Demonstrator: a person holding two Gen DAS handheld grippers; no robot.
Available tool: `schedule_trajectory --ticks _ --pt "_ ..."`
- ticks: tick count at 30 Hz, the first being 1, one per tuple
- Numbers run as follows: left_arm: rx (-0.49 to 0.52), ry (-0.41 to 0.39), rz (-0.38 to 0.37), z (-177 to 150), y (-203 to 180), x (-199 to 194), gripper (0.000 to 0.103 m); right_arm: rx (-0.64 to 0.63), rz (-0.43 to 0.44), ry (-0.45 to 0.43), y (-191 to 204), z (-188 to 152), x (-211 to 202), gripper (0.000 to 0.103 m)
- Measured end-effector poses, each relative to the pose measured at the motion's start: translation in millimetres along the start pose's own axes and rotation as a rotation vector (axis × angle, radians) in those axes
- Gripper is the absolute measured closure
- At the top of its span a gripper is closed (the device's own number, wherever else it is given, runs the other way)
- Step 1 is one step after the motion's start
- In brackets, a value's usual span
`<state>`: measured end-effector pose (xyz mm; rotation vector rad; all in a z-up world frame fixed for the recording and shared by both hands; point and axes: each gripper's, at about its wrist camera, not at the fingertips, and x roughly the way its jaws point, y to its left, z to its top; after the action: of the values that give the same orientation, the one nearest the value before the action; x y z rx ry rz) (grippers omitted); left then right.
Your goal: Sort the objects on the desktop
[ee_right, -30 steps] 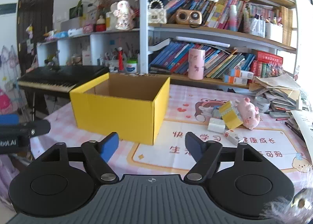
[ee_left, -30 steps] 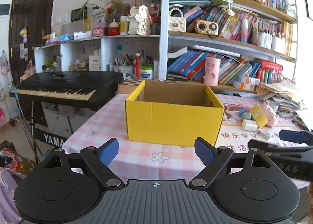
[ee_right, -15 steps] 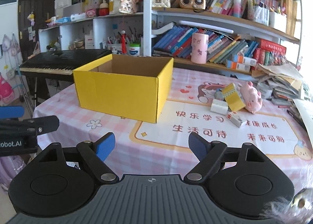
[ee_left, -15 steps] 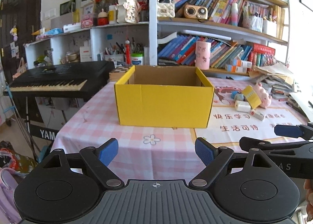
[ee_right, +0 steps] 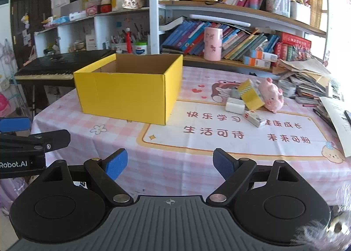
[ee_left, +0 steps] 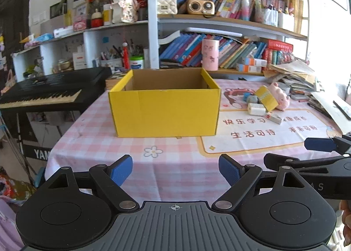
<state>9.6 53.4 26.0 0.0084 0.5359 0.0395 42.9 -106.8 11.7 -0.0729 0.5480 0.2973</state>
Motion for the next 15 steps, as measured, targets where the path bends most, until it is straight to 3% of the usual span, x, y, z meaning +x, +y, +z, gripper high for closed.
schedule_trajectory --ticks 15 --pt "0.024 0.037 -0.075 0 -14 12 0.015 0.027 -0.072 0.043 -11 -7 -3 0.019"
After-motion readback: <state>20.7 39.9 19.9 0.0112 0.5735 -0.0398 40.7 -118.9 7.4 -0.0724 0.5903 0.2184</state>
